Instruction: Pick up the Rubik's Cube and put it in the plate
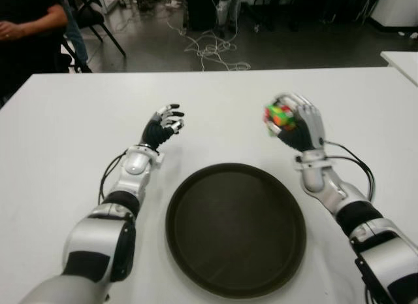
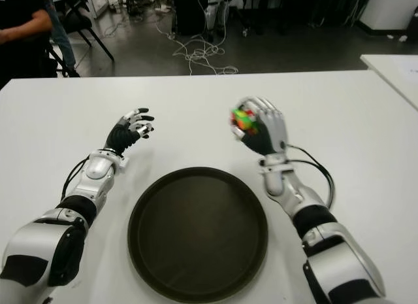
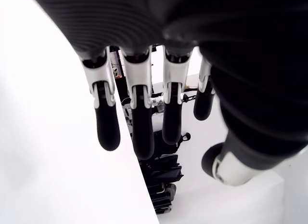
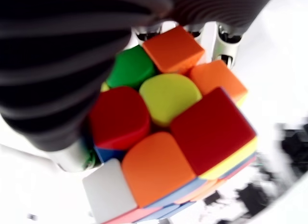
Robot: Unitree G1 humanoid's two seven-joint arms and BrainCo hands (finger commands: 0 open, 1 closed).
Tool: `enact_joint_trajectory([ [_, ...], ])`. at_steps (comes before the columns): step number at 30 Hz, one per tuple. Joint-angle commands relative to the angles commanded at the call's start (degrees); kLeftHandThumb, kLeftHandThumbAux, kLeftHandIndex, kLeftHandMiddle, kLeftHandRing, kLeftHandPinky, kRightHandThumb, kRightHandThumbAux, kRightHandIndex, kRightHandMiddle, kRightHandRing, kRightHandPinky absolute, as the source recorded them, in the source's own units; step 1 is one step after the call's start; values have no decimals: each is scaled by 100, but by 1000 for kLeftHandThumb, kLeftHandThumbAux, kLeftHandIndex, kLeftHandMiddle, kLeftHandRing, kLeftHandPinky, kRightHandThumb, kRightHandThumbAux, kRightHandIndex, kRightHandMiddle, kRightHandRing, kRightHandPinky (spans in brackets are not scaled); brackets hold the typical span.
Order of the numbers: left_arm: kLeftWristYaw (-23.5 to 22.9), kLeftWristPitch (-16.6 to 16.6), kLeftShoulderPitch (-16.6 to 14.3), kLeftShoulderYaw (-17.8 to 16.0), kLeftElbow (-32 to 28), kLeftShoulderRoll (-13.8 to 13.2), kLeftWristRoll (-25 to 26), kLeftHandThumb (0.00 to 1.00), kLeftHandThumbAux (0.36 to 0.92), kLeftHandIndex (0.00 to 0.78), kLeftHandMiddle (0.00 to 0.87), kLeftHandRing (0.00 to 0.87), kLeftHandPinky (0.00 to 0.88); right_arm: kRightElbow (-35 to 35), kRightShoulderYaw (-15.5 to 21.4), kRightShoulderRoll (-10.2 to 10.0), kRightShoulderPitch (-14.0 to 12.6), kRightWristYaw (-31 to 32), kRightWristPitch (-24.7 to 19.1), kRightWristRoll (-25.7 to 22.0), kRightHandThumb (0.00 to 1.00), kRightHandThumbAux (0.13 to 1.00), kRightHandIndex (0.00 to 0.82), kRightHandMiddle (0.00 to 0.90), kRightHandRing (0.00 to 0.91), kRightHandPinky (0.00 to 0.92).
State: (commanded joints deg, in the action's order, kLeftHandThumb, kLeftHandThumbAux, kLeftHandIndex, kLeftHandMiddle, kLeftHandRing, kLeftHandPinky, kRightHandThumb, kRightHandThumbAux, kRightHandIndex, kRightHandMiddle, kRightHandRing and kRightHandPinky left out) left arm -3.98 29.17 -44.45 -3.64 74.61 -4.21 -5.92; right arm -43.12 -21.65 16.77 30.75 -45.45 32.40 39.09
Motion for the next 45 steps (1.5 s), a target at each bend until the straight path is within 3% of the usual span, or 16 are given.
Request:
enact_joint_trajectory([
  [3,18,-12,-4,10,4,6,-14,195,699,189,270,319,363,538,-48,32,-221,164,-115,151,831,692,385,557,644,662],
  [9,16,7,-12,21,-5,16,-20,198,688,189,270,318,366,2075,-162,-41,-966,759,-371,336,830,695,380,549,643,681],
  [16,14,40,-3,22,-12,37,-18,212,689,197,278,327,368,2521,-335,9,-1311,1372,-23,297,830,695,376,547,646,701],
  [24,12,26,-4,15,-14,52,-11,202,693,192,276,322,365,2407,-489,121,-1290,2294,663,-38,831,694,375,552,647,703],
  [34,69,40,-12,49,-19,58,-51,181,693,191,279,326,366,2322,-440,109,-1307,3338,988,-692,831,693,376,549,634,676],
  [36,99,56,-12,68,-20,55,-71,173,695,191,280,326,367,2301,-435,82,-1312,3600,1010,-919,831,693,376,548,634,673],
  [41,180,99,-4,106,-19,50,-116,156,687,191,272,322,367,2222,-503,-58,-1351,4695,960,-2050,831,693,382,549,639,661],
  [45,190,87,-2,96,-17,61,-105,161,678,189,270,320,370,2202,-475,-157,-1395,5295,886,-2579,831,692,385,549,648,661],
])
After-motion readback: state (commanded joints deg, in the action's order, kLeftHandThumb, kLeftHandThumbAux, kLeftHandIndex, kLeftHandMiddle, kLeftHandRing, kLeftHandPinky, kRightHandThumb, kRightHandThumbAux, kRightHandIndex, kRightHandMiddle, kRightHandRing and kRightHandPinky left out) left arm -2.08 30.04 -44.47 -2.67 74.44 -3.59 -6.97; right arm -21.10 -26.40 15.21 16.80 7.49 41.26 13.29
